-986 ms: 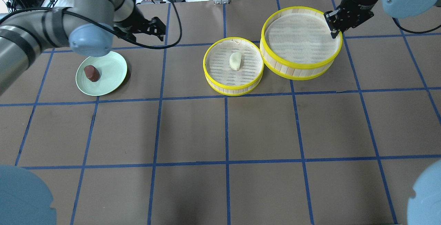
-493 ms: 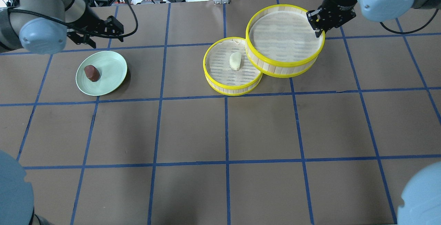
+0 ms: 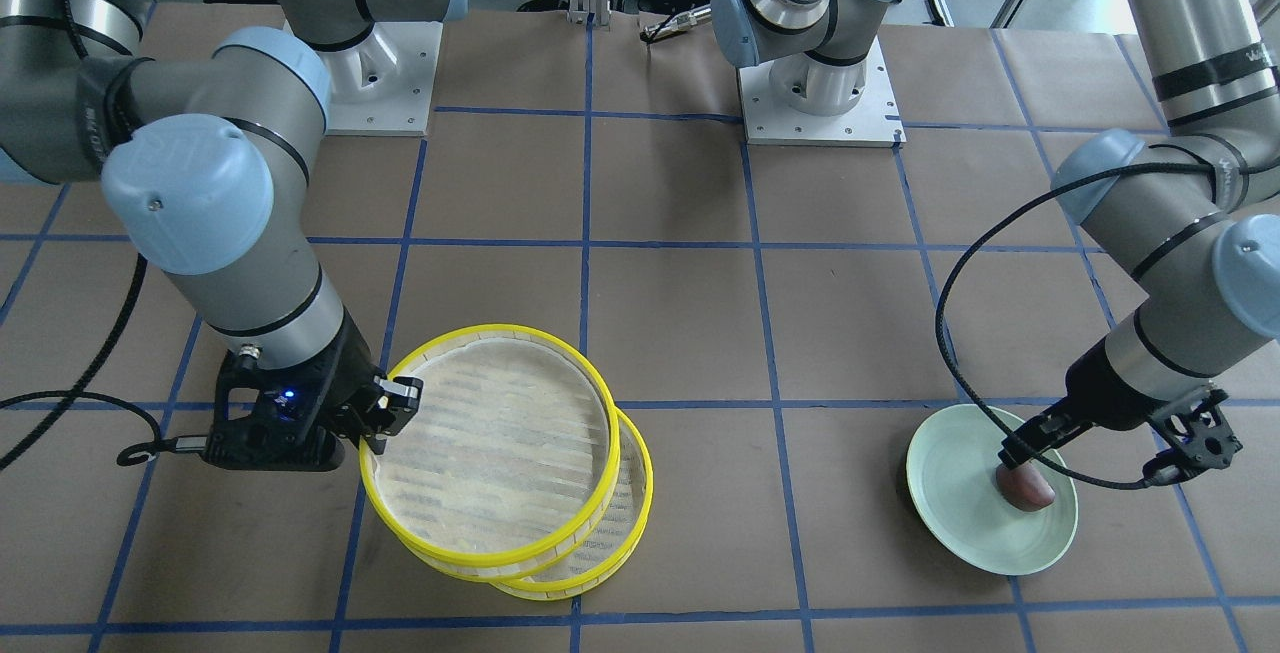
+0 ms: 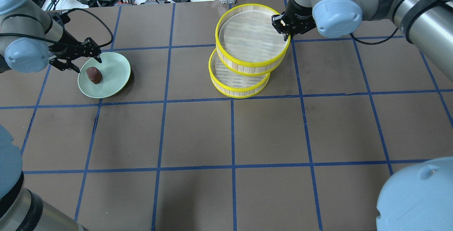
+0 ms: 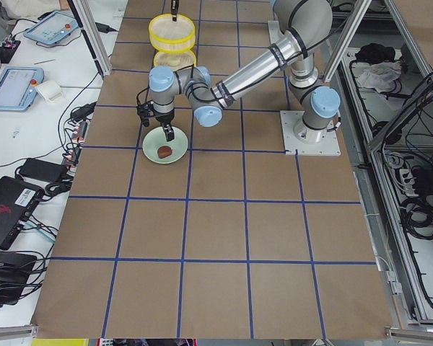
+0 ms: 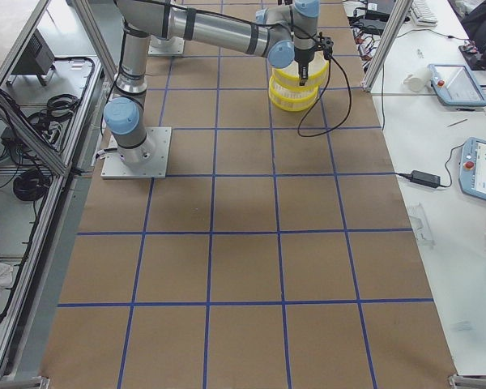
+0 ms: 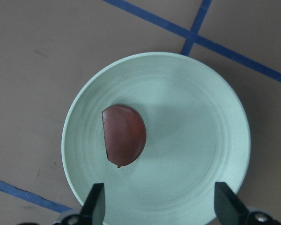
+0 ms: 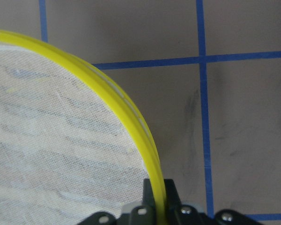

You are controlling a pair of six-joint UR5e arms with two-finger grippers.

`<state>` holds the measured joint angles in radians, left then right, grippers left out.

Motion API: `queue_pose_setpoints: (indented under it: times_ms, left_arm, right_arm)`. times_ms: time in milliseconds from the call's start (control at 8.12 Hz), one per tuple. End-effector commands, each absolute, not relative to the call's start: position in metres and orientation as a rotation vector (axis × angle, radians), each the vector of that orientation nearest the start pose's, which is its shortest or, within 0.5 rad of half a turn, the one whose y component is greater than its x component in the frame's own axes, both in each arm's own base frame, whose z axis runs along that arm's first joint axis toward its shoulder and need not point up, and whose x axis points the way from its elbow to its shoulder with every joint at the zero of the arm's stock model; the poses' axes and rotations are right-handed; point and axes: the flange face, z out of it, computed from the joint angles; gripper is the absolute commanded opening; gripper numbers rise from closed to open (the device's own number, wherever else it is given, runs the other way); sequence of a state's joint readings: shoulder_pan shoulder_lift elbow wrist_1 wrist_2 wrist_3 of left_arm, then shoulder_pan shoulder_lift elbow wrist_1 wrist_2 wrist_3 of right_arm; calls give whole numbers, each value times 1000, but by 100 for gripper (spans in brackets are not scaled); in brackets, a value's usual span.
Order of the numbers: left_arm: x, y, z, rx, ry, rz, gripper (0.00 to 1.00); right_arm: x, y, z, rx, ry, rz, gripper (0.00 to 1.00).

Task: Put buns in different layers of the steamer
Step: 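Restack the top tier with right gripper while left gripper reaches red bun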

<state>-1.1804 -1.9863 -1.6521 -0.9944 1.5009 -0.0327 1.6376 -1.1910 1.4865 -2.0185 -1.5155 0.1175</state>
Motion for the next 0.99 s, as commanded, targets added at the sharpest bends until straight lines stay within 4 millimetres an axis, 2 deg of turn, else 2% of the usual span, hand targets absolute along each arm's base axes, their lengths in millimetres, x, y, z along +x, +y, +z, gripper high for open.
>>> queue_pose_setpoints:
  times_ms: [0,123,370,739,862]
  left_arm:
    - [119,-631,232,-689,3047,-47,82]
    - [121,-631,228,-700,3039,-40,82]
    - [125,-643,208,-707,3036,-108,82]
    - [126,-649,206,-784,3035,-138,81]
    - [126,-650,203,-785,3039,-134,65]
  right_arm:
    - [206,-641,329,106,3056,-202,0]
    - [215,-639,323,104,3057,-186,0]
    - [217,-639,310,101,3062,-154,0]
    - [217,-640,299,102,3067,-126,0]
    - [217,-640,298,104,3067,-124,0]
